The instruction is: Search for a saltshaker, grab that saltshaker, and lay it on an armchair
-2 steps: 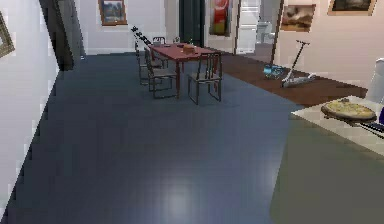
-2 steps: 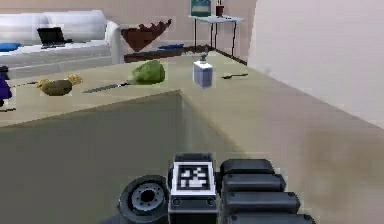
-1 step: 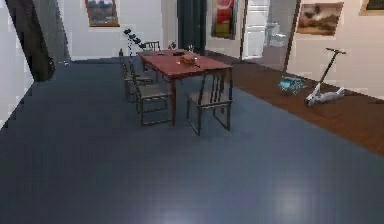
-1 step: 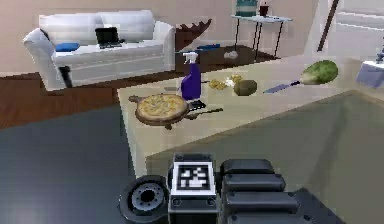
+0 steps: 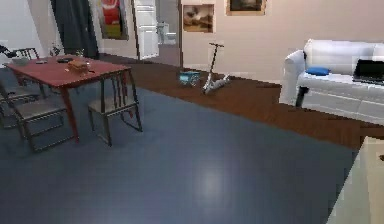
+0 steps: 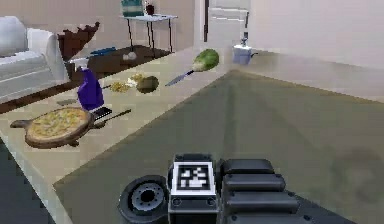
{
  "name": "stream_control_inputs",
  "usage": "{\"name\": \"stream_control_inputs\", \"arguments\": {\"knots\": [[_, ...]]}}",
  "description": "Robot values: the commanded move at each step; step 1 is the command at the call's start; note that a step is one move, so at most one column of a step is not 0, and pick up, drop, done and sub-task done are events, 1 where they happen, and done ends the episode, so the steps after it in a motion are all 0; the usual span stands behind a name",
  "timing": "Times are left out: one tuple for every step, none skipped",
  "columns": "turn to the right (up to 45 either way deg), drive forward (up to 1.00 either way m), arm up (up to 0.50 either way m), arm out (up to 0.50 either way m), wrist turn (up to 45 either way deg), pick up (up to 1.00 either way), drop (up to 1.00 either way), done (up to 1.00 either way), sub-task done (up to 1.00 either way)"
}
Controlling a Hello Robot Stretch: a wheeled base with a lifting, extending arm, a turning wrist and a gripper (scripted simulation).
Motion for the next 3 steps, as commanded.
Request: {"name": "stream_control_inputs", "arguments": {"knots": [[0.0, 0.45, 0.00, 0.00, 0.0, 0.00, 0.00, 0.00, 0.00], [-6.0, 0.00, 0.00, 0.00, 0.0, 0.00, 0.00, 0.00, 0.00], [0.0, 1.00, 0.00, 0.00, 0.0, 0.00, 0.00, 0.00, 0.00]]}}
